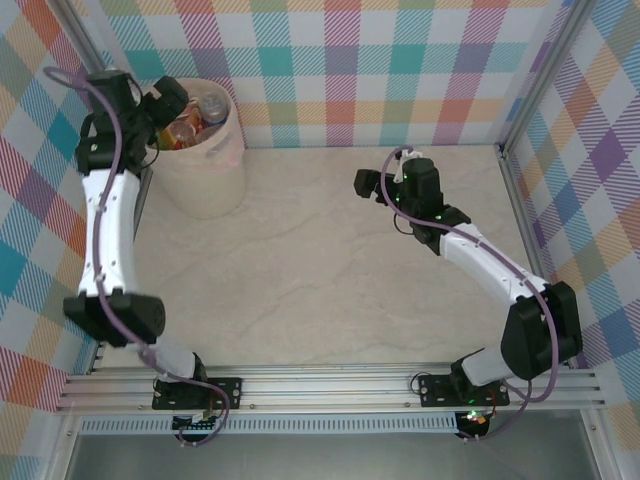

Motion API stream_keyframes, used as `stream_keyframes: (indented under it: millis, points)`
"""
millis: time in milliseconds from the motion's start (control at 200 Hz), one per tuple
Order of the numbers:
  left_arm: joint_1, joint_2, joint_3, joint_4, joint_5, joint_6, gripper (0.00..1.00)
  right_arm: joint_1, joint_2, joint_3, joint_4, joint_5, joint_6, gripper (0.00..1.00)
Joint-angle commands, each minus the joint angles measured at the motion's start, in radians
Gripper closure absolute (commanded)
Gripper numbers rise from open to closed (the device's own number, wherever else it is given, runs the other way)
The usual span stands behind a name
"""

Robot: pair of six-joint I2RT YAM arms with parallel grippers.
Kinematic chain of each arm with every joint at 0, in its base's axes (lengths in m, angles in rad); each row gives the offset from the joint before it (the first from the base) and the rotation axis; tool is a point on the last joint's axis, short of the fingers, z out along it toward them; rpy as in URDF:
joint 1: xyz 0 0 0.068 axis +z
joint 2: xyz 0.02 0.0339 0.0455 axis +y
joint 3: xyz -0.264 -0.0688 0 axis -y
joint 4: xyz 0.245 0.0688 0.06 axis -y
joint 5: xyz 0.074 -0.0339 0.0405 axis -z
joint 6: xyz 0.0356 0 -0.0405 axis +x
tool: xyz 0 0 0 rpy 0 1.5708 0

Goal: Put the plastic bottles in the bin

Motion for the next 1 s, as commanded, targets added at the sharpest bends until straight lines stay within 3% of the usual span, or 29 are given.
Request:
stream_keyframes:
  millis: [0,230,395,635,815,880,995]
  points:
    - [-0.031,-0.135,-0.166,0.145,0.075,0.027,0.0,-0.004,-0.08,-0.038,-0.002,0.066,-0.054,0.0]
    - [-0.213,-0.38,-0.498,0.24,0.041,0.053,0.0,-0.012,-0.22,-0.142,-0.008,0.204,-0.114,0.0]
    - [-0.319,-0.477,-0.691,0.281,-0.116,0.085,0.0,-0.024,-0.309,-0.226,-0.031,0.318,-0.177,0.0]
    - [-0.323,-0.589,-1.076,0.488,-0.407,0.163,0.0,-0.132,-0.395,-0.367,-0.077,0.465,-0.217,0.0]
    - [-0.322,-0.536,-1.225,0.603,-0.632,0.186,0.0,-0.247,-0.359,-0.444,-0.081,0.466,-0.213,0.0]
    - [-0.316,-0.505,-1.276,0.666,-0.666,0.225,0.0,-0.282,-0.339,-0.478,-0.054,0.452,-0.22,0.0]
    - [-0.283,-0.441,-1.36,0.792,-0.652,0.269,0.0,-0.375,-0.291,-0.521,-0.006,0.229,-0.257,0.0]
